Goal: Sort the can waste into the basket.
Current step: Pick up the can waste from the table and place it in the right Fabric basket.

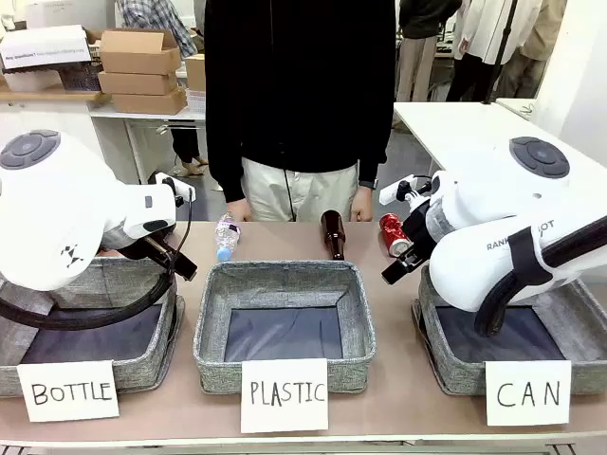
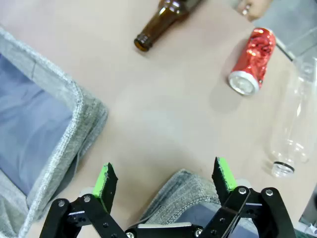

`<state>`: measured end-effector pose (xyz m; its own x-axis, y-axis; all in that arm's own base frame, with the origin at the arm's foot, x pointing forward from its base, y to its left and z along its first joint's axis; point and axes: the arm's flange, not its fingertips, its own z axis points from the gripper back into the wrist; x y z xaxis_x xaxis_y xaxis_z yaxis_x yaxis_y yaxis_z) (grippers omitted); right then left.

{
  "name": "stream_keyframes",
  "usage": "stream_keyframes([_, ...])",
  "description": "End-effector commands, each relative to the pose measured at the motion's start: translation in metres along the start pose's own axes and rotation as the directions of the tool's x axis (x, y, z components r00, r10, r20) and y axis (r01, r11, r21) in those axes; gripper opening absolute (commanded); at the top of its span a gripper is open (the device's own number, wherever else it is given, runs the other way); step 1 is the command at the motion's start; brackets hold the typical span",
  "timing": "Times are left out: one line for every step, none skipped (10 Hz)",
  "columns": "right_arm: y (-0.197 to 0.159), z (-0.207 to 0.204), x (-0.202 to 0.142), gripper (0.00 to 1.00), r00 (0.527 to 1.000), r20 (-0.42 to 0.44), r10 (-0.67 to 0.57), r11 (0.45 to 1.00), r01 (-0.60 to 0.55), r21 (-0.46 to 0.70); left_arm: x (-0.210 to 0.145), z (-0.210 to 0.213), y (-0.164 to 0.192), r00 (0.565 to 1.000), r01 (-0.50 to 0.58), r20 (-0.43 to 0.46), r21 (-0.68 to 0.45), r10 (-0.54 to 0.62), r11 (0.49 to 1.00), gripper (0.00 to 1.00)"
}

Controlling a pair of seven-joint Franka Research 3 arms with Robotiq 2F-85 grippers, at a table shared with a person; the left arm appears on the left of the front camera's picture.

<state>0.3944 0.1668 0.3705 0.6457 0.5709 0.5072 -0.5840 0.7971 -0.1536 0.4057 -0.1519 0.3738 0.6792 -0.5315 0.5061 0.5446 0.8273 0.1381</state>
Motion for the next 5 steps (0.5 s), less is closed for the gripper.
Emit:
stream_keyframes([0.0000,0.0000,0.0001,1.00,1.000,0.000,0.000,1.000,0.000,0.000,0.0000,0.0000,0.0000,1.000,0.000,0.000,0.000,0.000,1.000,1.00])
stream_keyframes([0.0000,0.0000,0.0001,1.00,1.000,0.000,0.000,1.000,0.000,0.000,0.0000,0.0000,0.0000,1.000,0.000,0.000,0.000,0.000,1.000,1.00])
stream_keyframes([0.0000,0.0000,0.0001,1.00,1.000,0.000,0.000,1.000,0.000,0.000,0.0000,0.0000,0.0000,1.000,0.000,0.000,0.000,0.000,1.000,1.00])
stream_keyframes([0.0000,0.0000,0.0001,1.00,1.000,0.000,0.000,1.000,0.000,0.000,0.0000,0.0000,0.0000,1.000,0.000,0.000,0.000,0.000,1.000,1.00])
stream_keyframes([0.0000,0.0000,0.0001,1.00,1.000,0.000,0.000,1.000,0.000,0.000,0.0000,0.0000,0.0000,1.000,0.000,0.000,0.000,0.000,1.000,1.00])
